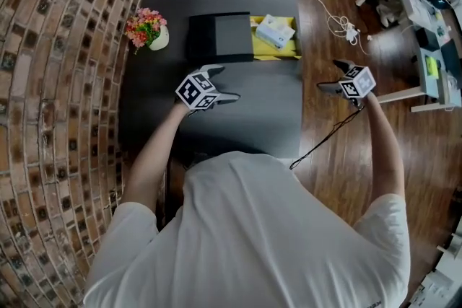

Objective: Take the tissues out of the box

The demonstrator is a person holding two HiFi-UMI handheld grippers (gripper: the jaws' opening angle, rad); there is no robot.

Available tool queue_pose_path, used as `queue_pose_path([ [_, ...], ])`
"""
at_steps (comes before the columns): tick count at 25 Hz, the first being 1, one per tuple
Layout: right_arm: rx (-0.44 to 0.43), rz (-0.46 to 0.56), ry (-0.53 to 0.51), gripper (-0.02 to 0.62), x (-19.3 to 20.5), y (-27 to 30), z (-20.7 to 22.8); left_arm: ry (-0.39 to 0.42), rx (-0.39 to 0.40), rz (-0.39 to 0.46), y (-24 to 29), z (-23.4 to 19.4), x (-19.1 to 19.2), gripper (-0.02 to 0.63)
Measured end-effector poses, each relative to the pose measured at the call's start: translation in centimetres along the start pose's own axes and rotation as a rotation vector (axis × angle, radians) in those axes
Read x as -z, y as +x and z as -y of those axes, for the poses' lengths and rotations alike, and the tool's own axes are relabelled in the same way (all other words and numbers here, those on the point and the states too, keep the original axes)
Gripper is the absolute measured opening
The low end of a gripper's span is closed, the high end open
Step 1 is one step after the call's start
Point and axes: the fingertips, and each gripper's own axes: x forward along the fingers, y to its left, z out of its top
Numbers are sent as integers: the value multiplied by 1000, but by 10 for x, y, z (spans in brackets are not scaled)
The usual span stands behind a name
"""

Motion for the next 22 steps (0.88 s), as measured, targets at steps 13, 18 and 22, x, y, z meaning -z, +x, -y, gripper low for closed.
queue_pose_path([
  [13, -60, 5, -119, 535, -77, 42, 18, -109, -109, 170, -22, -12, -20, 482],
  [18, -97, 3, -148, 534, -104, 60, 21, -127, -115, 198, -21, -4, -25, 482],
  [22, -106, -9, -147, 532, -116, 76, 26, -151, -129, 249, -22, 0, -33, 482],
])
